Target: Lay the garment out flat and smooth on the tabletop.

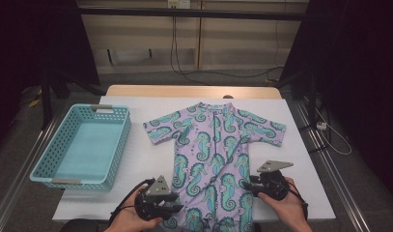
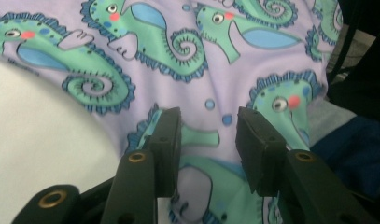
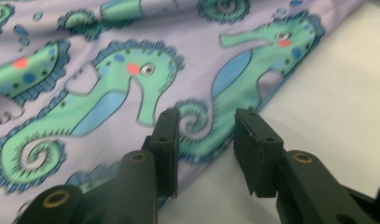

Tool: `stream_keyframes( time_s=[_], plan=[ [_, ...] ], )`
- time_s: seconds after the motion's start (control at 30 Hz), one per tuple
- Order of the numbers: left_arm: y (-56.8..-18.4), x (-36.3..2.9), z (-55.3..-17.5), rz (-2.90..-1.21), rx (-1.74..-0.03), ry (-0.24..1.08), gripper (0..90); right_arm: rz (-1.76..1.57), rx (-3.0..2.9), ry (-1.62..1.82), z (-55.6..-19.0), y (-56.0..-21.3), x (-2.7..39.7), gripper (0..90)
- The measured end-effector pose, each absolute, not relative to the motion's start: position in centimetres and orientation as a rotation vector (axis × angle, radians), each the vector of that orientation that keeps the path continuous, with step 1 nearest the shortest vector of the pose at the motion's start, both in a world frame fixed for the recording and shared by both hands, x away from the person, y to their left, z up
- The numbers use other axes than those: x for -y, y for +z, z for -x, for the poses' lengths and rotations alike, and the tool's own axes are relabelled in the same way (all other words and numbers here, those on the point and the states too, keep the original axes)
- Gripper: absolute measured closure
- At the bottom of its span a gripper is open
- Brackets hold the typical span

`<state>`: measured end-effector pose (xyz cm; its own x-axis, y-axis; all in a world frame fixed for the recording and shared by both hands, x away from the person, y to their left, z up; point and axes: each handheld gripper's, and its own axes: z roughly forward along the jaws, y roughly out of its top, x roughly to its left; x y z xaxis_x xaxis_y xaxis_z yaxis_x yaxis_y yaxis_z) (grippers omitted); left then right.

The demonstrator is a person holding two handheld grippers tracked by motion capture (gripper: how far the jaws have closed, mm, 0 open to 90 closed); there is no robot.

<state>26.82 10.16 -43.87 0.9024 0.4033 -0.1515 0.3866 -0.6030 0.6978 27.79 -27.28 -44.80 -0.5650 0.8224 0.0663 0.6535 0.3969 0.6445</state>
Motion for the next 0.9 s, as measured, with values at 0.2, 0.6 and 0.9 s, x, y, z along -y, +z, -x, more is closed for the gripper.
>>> stream_keyframes(
  time_s=[0.2,0.6,0.9],
  plan=[
    [-44.0,-10.3,-26.3,-2.293,-0.550,0.040,70.2,-1.285,-2.388,0.911,-26.6,-44.8,27.6,72.9],
    [-44.0,-9.7,-25.7,-2.307,-0.496,0.057,59.9,-1.331,-2.372,0.916,-26.1,-44.5,29.3,89.7],
    [-44.4,-9.0,-25.3,-2.344,-0.440,0.064,58.0,-1.355,-2.346,0.908,-25.3,-44.5,31.0,89.7]
  ],
)
